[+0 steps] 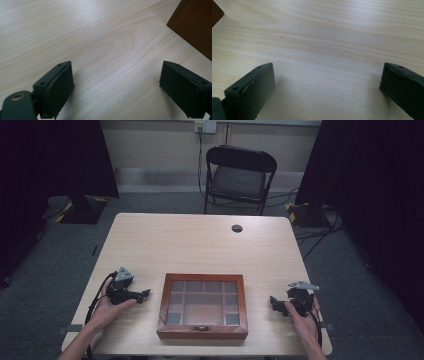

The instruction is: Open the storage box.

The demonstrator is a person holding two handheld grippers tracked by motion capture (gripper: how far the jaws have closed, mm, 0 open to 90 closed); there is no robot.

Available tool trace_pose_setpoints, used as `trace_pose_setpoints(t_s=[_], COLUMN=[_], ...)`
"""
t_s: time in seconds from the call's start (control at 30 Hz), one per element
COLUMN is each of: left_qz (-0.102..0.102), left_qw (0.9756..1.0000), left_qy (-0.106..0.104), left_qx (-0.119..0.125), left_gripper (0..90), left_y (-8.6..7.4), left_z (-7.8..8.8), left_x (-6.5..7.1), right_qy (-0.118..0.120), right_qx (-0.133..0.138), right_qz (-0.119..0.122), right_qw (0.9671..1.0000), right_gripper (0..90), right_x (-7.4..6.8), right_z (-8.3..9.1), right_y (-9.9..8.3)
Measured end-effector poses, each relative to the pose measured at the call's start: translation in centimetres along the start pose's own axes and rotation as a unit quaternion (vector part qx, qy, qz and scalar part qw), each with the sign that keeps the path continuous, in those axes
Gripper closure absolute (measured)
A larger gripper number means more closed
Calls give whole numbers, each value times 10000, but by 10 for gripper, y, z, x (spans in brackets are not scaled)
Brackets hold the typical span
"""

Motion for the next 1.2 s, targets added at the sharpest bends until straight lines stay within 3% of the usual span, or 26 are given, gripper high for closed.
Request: trace_pose_setpoints(t_s=[0.27,0.33,0.37,0.4,0.43,0.5,0.6,0.8,1.03,1.2], left_qz=[-1,-3,-5,-8,-6,-6,-6,-5,-8,-7], left_qw=[10000,10000,10000,10000,10000,10000,10000,10000,10000,10000], left_qy=[1,0,-1,1,-3,-1,-5,-4,-3,-4], left_qx=[0,1,1,-2,1,-1,0,0,-1,0], left_gripper=[111,111,111,111,111,110,111,111,111,111], left_y=[0,0,0,0,0,0,0,0,0,0], left_z=[0,0,0,0,0,0,0,0,0,0], left_x=[0,0,0,0,0,0,0,0,0,0], right_qy=[21,70,122,197,310,454,771,1234,1805,2178], right_qx=[3,13,65,119,123,100,62,124,236,249], right_qz=[8,65,63,41,6,9,-65,95,294,502], right_qw=[10000,10000,9999,9997,9994,9989,9970,9922,9829,9744], right_gripper=[0,85,198,223,167,263,278,349,437,485], right_x=[0,-1,-2,-3,-5,-8,-16,-38,-72,-97], right_z=[1,3,5,7,8,12,17,29,46,55], right_y=[-1,0,2,3,5,6,10,17,28,33])
Point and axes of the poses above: each handheld gripper's, and its own axes: z roughly backward along the jaws, y roughly out of its top, x roughly to its right, the point moved 9 cm from there along -z, roughly forward along the jaws, and after that the axes turned 7 degrees about -z, right-handed, at the moved point
